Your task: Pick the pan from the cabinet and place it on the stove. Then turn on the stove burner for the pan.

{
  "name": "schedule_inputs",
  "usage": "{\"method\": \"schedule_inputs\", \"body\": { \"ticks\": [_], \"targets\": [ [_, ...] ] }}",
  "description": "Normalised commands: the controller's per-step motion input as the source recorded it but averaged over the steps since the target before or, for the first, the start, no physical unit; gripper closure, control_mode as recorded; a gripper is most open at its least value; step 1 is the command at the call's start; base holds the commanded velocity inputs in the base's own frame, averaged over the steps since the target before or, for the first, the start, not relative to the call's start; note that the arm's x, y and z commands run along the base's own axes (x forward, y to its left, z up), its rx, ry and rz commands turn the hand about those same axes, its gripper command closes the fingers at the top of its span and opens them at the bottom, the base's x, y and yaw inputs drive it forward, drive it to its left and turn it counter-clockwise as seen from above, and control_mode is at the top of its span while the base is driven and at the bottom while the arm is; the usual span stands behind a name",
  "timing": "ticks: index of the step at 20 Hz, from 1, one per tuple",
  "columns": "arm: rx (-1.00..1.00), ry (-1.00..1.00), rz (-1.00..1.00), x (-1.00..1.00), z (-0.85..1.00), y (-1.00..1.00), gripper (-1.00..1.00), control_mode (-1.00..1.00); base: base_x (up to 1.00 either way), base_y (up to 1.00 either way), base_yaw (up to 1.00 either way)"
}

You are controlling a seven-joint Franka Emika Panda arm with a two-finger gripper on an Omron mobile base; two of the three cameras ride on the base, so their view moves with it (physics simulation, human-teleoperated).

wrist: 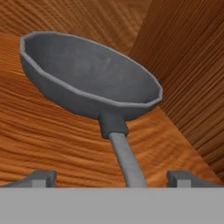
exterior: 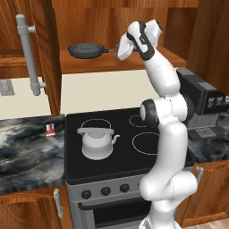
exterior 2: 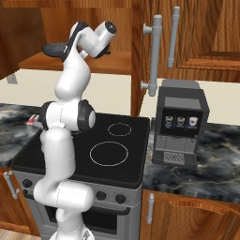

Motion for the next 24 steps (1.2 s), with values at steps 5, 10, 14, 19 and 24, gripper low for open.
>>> {"method": "schedule_inputs", "body": {
  "ticks": [5, 10, 14, 19, 24],
  "targets": [
    [-0.03, 0.0, 0.01, 0.28, -0.13, 0.0, -1.0, -1.0, 0.0, 0.0, 0.0],
    [-0.05, 0.02, 0.01, 0.28, -0.19, 0.0, -1.0, -1.0, 0.0, 0.0, 0.0],
    [-0.07, 0.04, 0.01, 0.3, -0.25, 0.01, -1.0, -1.0, 0.0, 0.0, 0.0],
    [-0.08, 0.08, 0.01, 0.24, -0.32, 0.02, -1.0, -1.0, 0.0, 0.0, 0.0],
    [-0.09, 0.09, 0.02, 0.03, -0.4, 0.11, 1.0, -1.0, 0.0, 0.0, 0.0]
  ]
}}
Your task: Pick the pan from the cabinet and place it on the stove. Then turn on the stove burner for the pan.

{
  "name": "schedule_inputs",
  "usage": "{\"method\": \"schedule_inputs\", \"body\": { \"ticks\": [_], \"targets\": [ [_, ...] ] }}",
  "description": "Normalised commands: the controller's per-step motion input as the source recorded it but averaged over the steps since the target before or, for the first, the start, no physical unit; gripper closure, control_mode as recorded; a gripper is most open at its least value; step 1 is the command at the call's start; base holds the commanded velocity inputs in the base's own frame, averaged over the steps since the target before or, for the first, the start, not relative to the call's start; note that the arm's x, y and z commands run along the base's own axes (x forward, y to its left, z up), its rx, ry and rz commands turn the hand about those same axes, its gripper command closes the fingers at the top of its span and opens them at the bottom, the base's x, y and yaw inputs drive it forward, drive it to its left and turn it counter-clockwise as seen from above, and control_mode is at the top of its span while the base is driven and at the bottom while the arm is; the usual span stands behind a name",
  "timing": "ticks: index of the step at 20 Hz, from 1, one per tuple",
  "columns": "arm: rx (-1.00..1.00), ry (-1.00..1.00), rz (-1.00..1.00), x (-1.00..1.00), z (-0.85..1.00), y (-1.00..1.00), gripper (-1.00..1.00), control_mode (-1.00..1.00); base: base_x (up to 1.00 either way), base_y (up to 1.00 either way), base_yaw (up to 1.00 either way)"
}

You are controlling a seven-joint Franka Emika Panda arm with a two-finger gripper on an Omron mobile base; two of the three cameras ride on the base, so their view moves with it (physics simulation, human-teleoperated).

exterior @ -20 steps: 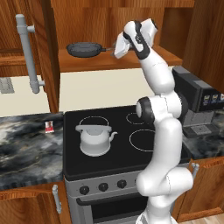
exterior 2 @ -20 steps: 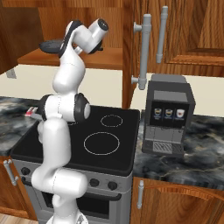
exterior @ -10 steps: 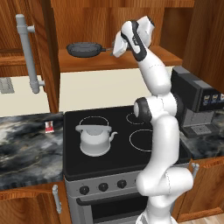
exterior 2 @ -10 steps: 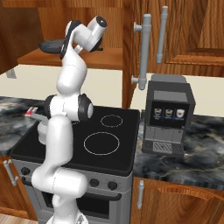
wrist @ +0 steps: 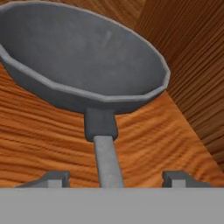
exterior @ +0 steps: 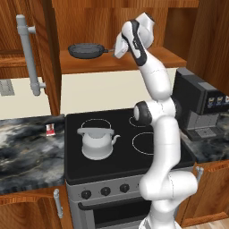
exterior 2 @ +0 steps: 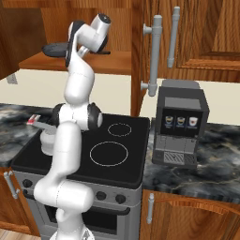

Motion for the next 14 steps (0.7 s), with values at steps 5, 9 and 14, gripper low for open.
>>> {"method": "schedule_inputs", "body": {
  "ticks": [5, 9, 14],
  "targets": [
    [-0.02, 0.01, 0.0, 0.03, -0.19, 0.1, 1.0, -1.0, 0.0, 0.0, 0.0],
    [0.0, -0.04, 0.0, -0.03, -0.02, 0.0, 1.0, -1.0, 0.0, 0.0, 0.0],
    [0.04, -0.2, 0.0, -0.17, 0.0, 0.0, 1.0, -1.0, 0.0, 0.0, 0.0]
  ]
}}
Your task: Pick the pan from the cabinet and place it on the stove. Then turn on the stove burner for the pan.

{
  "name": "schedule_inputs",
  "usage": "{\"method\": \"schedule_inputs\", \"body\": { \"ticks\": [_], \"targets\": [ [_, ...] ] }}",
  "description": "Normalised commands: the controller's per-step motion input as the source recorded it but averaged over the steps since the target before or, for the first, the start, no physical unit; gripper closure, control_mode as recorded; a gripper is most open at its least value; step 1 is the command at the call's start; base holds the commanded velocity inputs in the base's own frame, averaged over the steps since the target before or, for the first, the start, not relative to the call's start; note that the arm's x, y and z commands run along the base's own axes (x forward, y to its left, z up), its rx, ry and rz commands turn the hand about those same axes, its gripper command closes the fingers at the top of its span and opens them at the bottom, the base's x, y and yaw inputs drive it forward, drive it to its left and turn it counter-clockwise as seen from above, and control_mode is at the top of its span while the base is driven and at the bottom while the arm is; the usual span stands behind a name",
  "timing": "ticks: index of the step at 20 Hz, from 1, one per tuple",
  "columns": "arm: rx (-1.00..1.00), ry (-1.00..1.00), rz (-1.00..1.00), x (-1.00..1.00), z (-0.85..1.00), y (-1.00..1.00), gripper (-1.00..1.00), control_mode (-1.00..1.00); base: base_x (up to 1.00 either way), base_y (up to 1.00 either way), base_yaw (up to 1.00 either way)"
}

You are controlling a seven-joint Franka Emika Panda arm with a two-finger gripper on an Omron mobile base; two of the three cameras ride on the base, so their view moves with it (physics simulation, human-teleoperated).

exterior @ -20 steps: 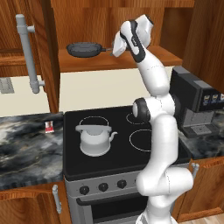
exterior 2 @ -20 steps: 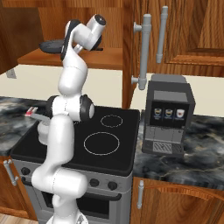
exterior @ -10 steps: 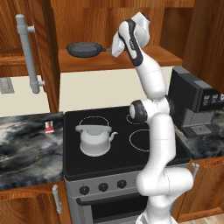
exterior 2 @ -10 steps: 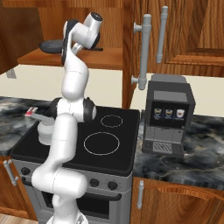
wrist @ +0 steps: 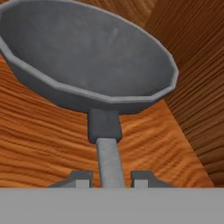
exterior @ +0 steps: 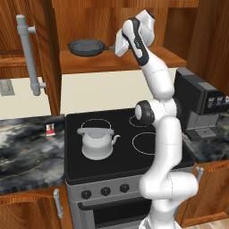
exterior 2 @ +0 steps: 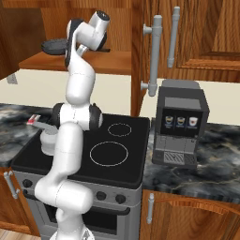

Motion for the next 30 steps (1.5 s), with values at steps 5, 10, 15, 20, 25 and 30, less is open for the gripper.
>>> {"method": "schedule_inputs", "body": {
  "ticks": [5, 10, 15, 20, 25, 30],
  "targets": [
    [0.02, -0.26, 0.0, -0.31, -0.05, 0.0, 1.0, -1.0, 0.0, 0.0, 0.0],
    [0.05, -0.24, 0.0, -0.47, -0.25, 0.0, 1.0, -1.0, 0.0, 0.0, 0.0],
    [0.12, -0.19, 0.0, -0.48, -0.46, 0.02, 1.0, -1.0, 0.0, 0.0, 0.0],
    [0.16, -0.18, -0.01, -0.51, -0.48, 0.02, 1.0, -1.0, 0.0, 0.0, 0.0],
    [0.1, -0.19, -0.05, -0.65, -0.13, 0.0, 1.0, -1.0, 0.0, 0.0, 0.0],
    [0.02, -0.18, -0.08, -0.73, 0.0, 0.0, 1.0, -1.0, 0.0, 0.0, 0.0]
  ]
}}
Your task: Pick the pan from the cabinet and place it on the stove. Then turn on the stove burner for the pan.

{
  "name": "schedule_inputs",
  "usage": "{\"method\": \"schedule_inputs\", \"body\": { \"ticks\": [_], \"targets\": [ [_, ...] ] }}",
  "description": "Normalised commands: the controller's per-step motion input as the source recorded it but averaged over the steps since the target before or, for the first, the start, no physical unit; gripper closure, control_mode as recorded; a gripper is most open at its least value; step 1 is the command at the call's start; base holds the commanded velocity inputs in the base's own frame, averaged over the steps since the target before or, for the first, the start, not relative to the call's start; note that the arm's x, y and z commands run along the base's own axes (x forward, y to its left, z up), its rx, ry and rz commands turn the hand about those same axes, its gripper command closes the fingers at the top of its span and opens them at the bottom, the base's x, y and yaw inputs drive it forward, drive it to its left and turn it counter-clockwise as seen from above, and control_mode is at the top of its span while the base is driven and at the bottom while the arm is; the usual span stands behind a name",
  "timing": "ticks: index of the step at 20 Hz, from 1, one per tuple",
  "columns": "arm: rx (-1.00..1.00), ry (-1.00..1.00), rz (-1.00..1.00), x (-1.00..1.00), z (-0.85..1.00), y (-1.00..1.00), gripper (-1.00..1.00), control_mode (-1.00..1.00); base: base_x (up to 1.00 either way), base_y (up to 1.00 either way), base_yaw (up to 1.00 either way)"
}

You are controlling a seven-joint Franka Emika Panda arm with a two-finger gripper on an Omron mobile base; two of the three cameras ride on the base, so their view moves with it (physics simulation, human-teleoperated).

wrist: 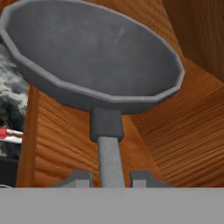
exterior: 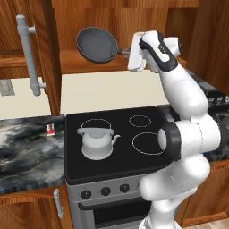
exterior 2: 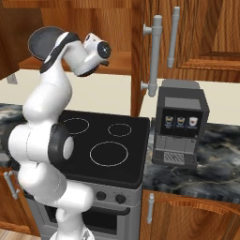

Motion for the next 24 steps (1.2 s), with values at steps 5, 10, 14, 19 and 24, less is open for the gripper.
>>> {"method": "schedule_inputs", "body": {
  "ticks": [5, 10, 14, 19, 24],
  "targets": [
    [0.0, -0.14, -0.08, -0.71, 0.0, 0.0, 1.0, -1.0, 0.0, 0.0, 0.0],
    [-0.02, -0.11, -0.08, -0.72, 0.0, 0.0, 1.0, -1.0, 0.0, 0.0, 0.0],
    [-0.04, -0.03, -0.07, -0.6, 0.0, -0.02, 1.0, -1.0, 0.0, 0.0, 0.0],
    [-0.04, 0.0, -0.05, -0.43, 0.0, -0.2, 1.0, -1.0, 0.0, 0.0, 0.0],
    [-0.04, 0.0, -0.04, -0.32, -0.02, -0.32, 1.0, -1.0, 0.0, 0.0, 0.0]
  ]
}}
